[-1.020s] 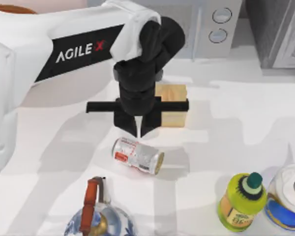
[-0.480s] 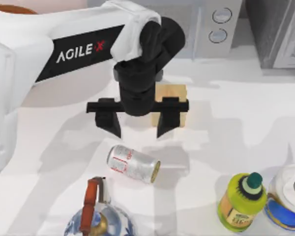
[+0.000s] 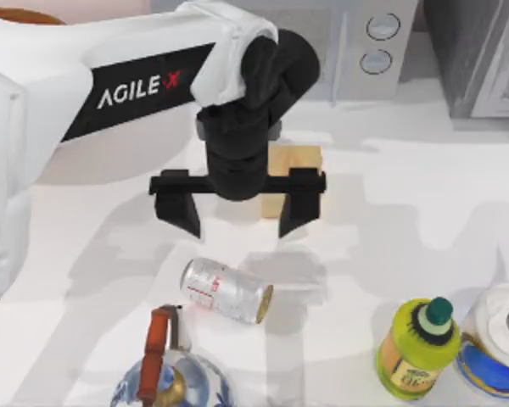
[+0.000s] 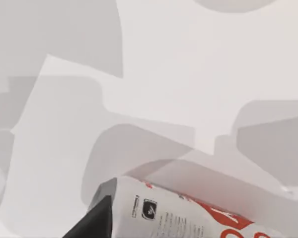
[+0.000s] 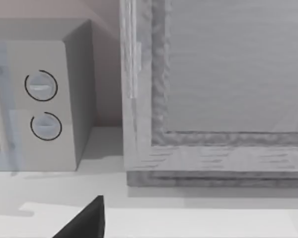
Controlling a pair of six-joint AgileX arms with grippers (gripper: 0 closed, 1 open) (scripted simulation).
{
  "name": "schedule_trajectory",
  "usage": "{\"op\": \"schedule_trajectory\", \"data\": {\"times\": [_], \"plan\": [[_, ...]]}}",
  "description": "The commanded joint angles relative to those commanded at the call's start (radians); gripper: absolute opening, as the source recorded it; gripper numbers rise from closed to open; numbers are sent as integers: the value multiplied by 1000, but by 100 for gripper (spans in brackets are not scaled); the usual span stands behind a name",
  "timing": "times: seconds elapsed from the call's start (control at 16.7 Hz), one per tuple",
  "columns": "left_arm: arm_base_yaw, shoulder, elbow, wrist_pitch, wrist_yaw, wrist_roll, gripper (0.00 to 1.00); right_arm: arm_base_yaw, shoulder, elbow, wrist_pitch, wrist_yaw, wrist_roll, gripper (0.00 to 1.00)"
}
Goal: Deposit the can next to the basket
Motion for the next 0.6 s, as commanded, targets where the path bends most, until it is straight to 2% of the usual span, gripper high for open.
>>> {"op": "schedule_trajectory", "data": {"times": [0.6], "plan": [[-1, -19, 124, -144, 0, -2, 100, 0, 0, 0, 0, 0, 0, 100]]}}
